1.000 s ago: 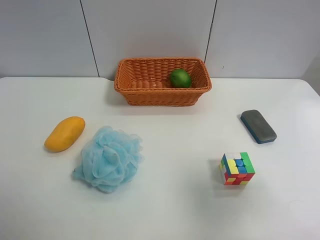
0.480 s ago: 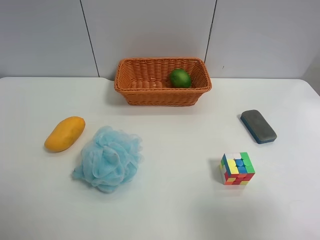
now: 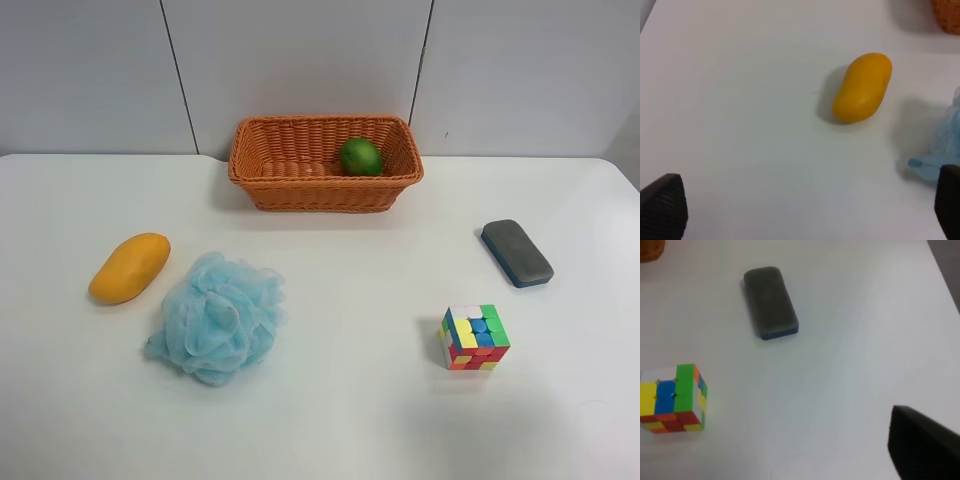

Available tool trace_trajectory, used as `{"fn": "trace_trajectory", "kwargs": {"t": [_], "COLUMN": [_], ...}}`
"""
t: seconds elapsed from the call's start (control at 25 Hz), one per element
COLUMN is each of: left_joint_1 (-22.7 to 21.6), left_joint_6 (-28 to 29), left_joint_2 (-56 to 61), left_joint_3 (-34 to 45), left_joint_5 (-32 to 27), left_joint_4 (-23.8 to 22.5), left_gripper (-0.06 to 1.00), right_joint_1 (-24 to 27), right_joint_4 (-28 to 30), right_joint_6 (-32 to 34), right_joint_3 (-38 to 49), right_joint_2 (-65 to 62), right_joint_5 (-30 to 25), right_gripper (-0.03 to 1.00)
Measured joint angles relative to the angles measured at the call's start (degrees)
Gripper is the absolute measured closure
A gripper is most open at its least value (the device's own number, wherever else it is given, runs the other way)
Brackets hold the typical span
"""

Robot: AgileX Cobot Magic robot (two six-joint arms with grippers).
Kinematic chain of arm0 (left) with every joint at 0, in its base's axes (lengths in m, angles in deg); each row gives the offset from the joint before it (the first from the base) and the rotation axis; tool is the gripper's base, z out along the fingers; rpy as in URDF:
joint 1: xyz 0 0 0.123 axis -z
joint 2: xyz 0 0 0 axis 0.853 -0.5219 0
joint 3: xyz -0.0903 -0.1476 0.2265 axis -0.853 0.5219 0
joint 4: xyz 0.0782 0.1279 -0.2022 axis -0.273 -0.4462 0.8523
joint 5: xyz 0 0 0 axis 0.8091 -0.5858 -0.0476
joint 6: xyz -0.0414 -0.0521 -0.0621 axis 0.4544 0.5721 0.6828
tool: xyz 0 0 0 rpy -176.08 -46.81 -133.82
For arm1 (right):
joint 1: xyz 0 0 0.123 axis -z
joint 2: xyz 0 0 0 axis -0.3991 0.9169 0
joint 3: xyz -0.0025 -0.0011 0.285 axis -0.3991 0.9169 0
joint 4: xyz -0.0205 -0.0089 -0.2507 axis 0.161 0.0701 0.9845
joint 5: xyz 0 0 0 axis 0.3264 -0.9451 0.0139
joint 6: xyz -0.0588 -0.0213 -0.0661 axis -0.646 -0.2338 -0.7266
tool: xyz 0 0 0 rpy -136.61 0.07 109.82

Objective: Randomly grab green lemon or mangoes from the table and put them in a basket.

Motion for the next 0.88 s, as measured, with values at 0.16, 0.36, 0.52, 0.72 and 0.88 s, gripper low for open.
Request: {"fn": "trace_trajectory", "kwargs": {"t": [0.16, 0.36, 0.52, 0.72, 0.88], "left_joint_1": [0.0, 0.0, 0.0, 0.0, 0.0], "left_joint_6": [0.0, 0.0, 0.0, 0.0, 0.0], "left_joint_2": [0.0, 0.0, 0.0, 0.0, 0.0], "left_joint_3": [0.0, 0.0, 0.0, 0.0, 0.0], "left_joint_5": [0.0, 0.0, 0.0, 0.0, 0.0], "left_joint_4": [0.0, 0.0, 0.0, 0.0, 0.0], "left_gripper": [-0.05, -0.05, -0.05, -0.05, -0.05], "right_joint_1": [0.0, 0.0, -2.2, -5.8, -6.2], "right_joint_4": [1.8, 1.8, 1.8, 1.8, 1.8], "right_joint_6": [0.8, 0.8, 0.8, 0.8, 0.8], "right_joint_3": [0.0, 0.0, 0.0, 0.0, 0.0], "right_joint_2": [-0.1, -0.1, -0.1, -0.1, -0.1], "right_joint_5": [0.3, 0.3, 0.3, 0.3, 0.3], "right_gripper": [-0.02, -0.02, -0.02, -0.02, -0.02]}}
